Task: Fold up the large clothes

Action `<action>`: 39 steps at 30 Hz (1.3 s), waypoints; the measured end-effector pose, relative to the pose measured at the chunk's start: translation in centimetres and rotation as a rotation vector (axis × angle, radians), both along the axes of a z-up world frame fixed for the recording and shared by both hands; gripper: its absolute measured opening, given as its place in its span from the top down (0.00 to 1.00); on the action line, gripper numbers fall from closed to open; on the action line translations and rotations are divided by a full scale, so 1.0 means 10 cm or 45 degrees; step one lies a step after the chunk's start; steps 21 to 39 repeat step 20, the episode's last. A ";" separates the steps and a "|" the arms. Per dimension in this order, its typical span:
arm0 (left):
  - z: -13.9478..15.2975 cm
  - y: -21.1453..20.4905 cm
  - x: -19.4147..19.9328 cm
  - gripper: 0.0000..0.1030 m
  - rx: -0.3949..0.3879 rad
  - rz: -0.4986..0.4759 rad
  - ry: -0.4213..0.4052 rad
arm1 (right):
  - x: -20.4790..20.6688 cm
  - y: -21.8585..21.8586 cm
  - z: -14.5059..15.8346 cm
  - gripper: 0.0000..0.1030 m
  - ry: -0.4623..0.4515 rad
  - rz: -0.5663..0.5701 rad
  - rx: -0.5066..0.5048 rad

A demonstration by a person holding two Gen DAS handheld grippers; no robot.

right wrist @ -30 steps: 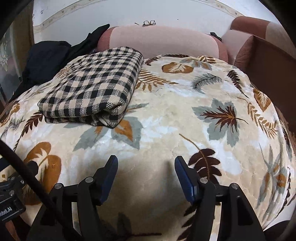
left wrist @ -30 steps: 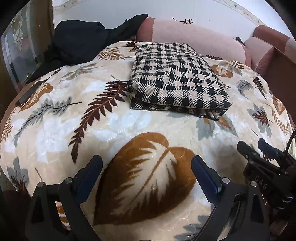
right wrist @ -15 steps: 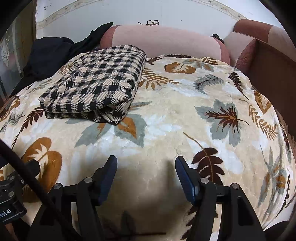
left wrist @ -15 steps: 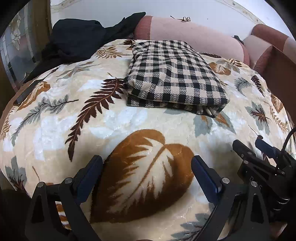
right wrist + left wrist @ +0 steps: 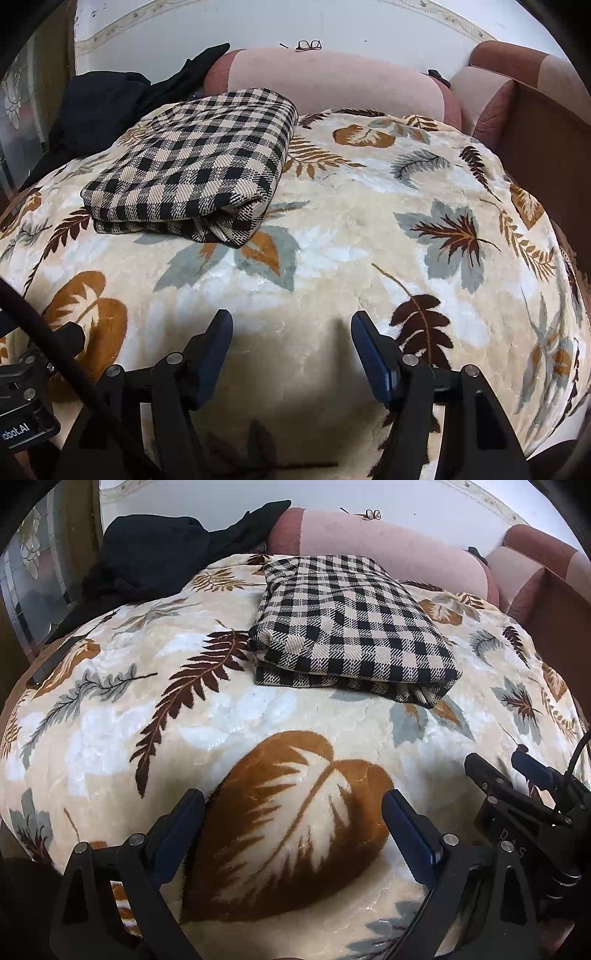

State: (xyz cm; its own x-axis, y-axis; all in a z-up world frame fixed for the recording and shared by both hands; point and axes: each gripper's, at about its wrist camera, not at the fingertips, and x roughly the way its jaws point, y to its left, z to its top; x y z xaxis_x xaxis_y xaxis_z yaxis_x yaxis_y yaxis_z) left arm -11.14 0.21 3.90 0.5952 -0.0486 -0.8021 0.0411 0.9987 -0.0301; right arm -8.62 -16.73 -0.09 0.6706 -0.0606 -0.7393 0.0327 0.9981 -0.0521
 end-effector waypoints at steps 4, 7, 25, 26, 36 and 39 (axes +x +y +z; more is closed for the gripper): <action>-0.02 0.01 0.01 0.07 0.001 0.001 0.007 | 0.00 0.00 0.00 0.31 -0.001 -0.001 0.001; -0.04 0.02 0.02 0.07 -0.007 0.004 0.019 | -0.01 0.00 0.00 0.31 -0.003 0.000 0.002; -0.03 -0.07 -0.04 0.08 0.016 -0.051 0.000 | 0.00 0.04 -0.02 0.31 0.007 -0.002 0.005; -0.03 -0.07 -0.04 0.08 0.016 -0.051 0.000 | 0.00 0.04 -0.02 0.31 0.007 -0.002 0.005; -0.03 -0.07 -0.04 0.08 0.016 -0.051 0.000 | 0.00 0.04 -0.02 0.31 0.007 -0.002 0.005; -0.03 -0.07 -0.04 0.08 0.016 -0.051 0.000 | 0.00 0.04 -0.02 0.31 0.007 -0.002 0.005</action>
